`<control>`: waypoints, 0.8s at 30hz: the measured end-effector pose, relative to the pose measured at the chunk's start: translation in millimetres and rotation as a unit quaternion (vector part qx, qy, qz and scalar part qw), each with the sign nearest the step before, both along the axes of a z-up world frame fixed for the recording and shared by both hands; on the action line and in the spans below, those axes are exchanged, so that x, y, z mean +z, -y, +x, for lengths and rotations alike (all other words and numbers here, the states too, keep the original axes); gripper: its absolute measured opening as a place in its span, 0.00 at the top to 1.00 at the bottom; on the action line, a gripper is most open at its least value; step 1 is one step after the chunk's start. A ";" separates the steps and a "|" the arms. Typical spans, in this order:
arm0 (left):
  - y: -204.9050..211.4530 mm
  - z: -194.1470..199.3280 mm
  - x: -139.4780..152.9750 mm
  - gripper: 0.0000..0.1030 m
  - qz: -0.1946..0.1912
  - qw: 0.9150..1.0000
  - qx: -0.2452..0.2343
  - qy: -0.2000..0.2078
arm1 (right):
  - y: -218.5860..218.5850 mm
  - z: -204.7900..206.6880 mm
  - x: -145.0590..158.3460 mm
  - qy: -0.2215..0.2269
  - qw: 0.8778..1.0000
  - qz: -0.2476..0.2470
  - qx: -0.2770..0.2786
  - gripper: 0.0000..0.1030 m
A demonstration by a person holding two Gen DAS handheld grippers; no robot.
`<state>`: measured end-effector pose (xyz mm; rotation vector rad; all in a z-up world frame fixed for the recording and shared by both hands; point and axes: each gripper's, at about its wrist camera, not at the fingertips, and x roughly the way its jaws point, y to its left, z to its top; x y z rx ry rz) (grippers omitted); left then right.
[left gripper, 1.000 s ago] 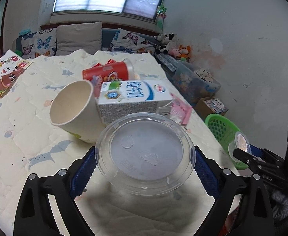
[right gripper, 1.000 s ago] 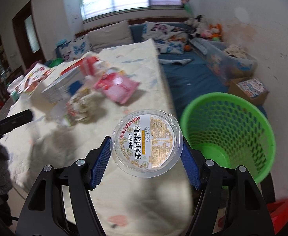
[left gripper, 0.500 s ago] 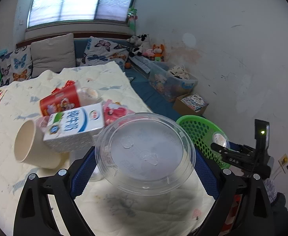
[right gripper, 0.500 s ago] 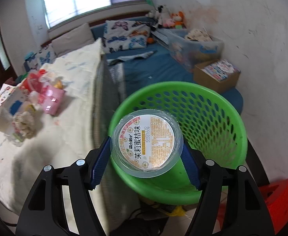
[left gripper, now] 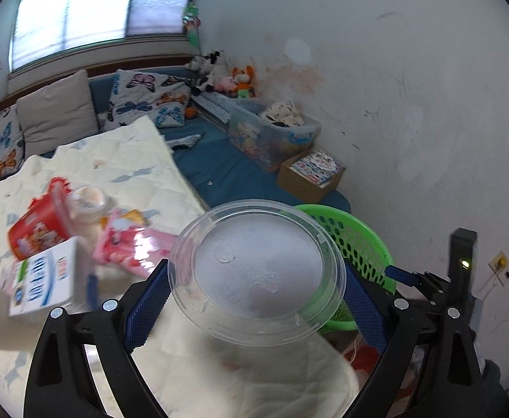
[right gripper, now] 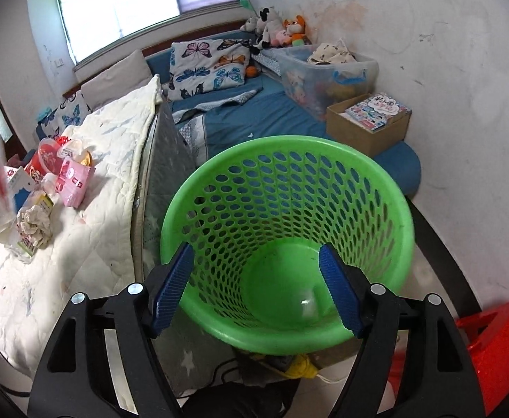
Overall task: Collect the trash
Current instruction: 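Carry the pudding cup to the green basket and release it with the right gripper, then lower the clear lid into the green basket and open the left gripper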
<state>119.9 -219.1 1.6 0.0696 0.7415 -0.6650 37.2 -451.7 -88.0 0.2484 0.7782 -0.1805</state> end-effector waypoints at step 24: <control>140.8 14.2 -68.5 0.12 0.042 0.995 -0.071 -0.064 | 26.8 -84.6 13.6 0.041 0.999 0.022 -0.026 0.25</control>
